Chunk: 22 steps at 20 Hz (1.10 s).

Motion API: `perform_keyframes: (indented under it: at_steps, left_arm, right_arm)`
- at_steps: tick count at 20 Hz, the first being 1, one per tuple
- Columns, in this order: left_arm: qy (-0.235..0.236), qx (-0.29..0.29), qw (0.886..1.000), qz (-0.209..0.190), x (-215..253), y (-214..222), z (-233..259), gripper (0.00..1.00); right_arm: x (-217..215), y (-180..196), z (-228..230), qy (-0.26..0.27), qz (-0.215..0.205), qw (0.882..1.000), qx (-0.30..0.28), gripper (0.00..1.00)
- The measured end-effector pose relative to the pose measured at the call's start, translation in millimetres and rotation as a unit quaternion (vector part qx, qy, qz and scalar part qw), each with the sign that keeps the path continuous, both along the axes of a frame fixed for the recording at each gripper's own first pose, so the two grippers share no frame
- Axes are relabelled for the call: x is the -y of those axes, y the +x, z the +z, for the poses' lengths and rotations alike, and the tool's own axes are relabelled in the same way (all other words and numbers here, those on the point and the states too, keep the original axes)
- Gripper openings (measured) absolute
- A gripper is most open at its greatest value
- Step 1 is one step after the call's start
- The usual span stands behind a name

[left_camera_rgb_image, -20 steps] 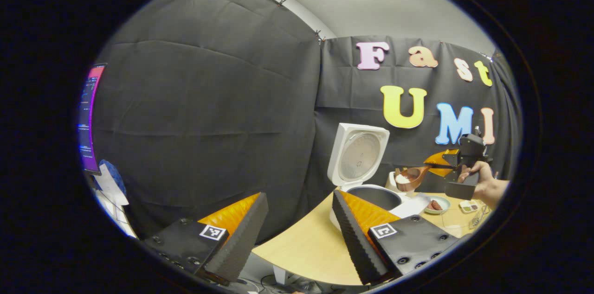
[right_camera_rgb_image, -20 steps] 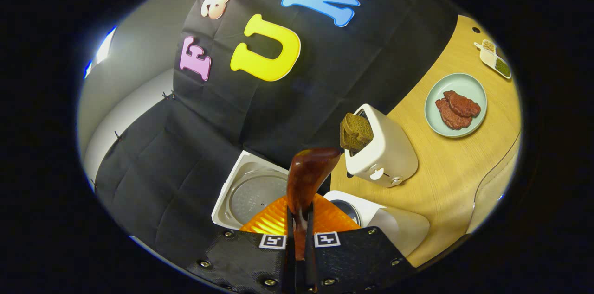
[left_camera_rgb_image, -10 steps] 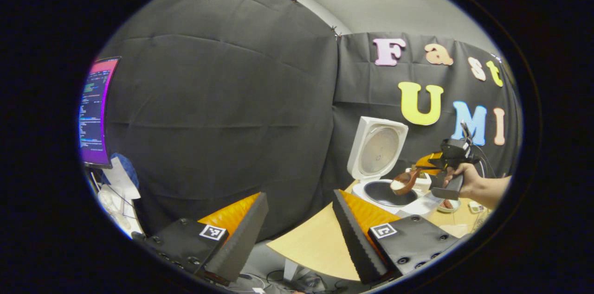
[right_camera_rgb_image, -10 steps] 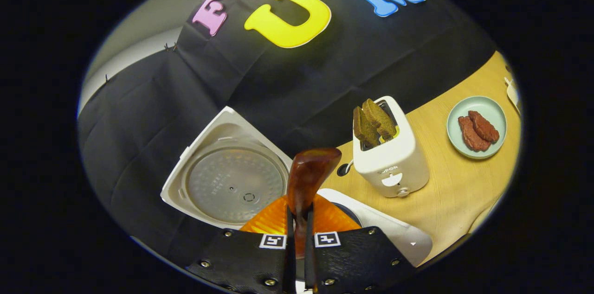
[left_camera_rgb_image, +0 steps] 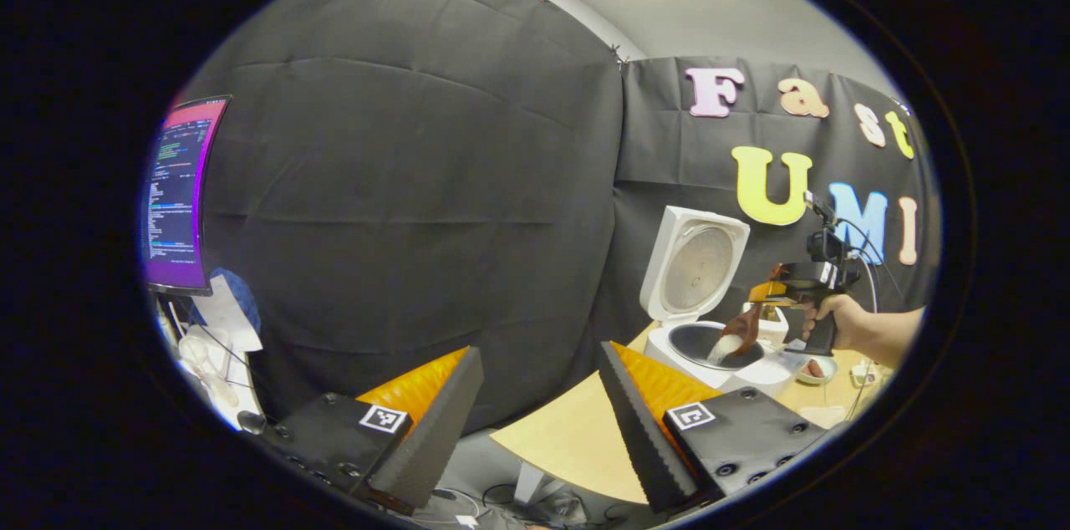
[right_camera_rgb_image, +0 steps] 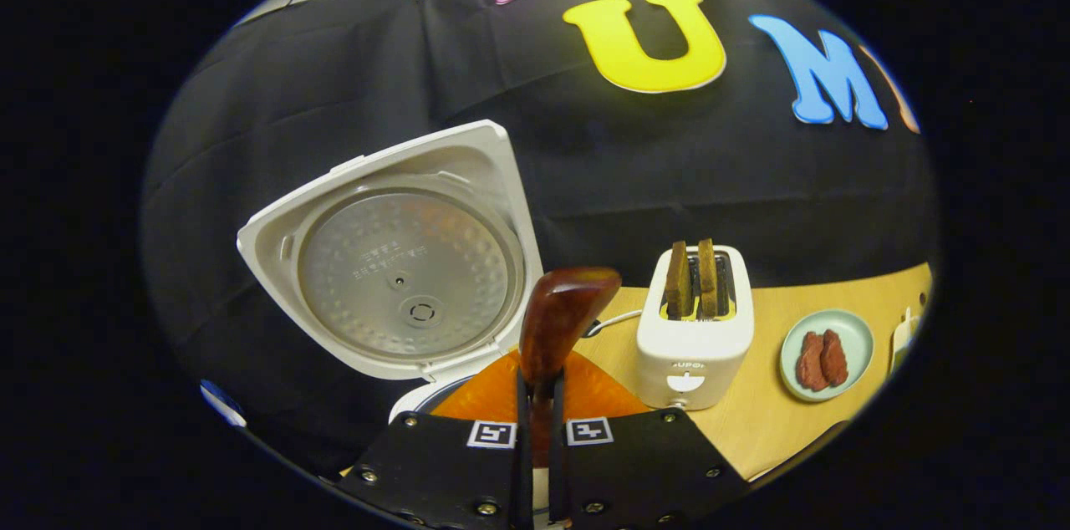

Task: Close the left gripper, press the button to open the rice cooker; take a wooden spoon from the chopstick holder with the right hand, scoop a spoonful of rice and pour it into the rice cooker, then put the wooden spoon back into the chopstick holder.

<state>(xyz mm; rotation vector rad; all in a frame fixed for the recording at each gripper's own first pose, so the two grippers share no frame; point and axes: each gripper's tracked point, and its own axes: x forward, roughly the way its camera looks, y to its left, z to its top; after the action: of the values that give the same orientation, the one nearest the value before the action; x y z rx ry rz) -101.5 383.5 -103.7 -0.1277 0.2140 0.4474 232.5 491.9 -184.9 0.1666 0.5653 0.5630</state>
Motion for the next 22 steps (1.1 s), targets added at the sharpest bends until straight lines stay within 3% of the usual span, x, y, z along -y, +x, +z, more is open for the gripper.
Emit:
perform_keyframes:
  at_steps: [4, 10, 12, 14, 16, 19, 22]
  left_arm:
    - [-0.003, -0.001, 1.000, -0.008, 6, 5, -3, 0.99]
    - [-0.004, 0.003, 1.000, -0.019, 18, 17, -2, 0.97]
    - [-0.004, 0.005, 1.000, -0.020, 19, 17, -1, 0.99]
    - [-0.005, 0.006, 1.000, -0.020, 19, 20, 0, 0.99]
    - [-0.005, 0.007, 1.000, -0.021, 20, 21, 0, 0.99]
    - [-0.004, 0.009, 1.000, -0.023, 21, 20, 1, 0.98]
    - [-0.003, 0.011, 1.000, -0.026, 24, 23, 4, 0.99]
  right_arm:
    - [-4, -8, 17, -0.085, 0.062, 0.990, 0.093, 0.07]
    - [-5, -23, 42, -0.199, 0.126, 0.943, 0.234, 0.07]
    - [-2, -22, 43, -0.212, 0.130, 0.936, 0.247, 0.07]
    - [-1, -22, 40, -0.209, 0.128, 0.940, 0.238, 0.07]
    - [-1, -24, 37, -0.182, 0.117, 0.954, 0.208, 0.08]
    - [-5, -28, 35, -0.114, 0.090, 0.978, 0.147, 0.07]
    - [-4, -33, 38, -0.038, 0.061, 0.994, 0.083, 0.07]
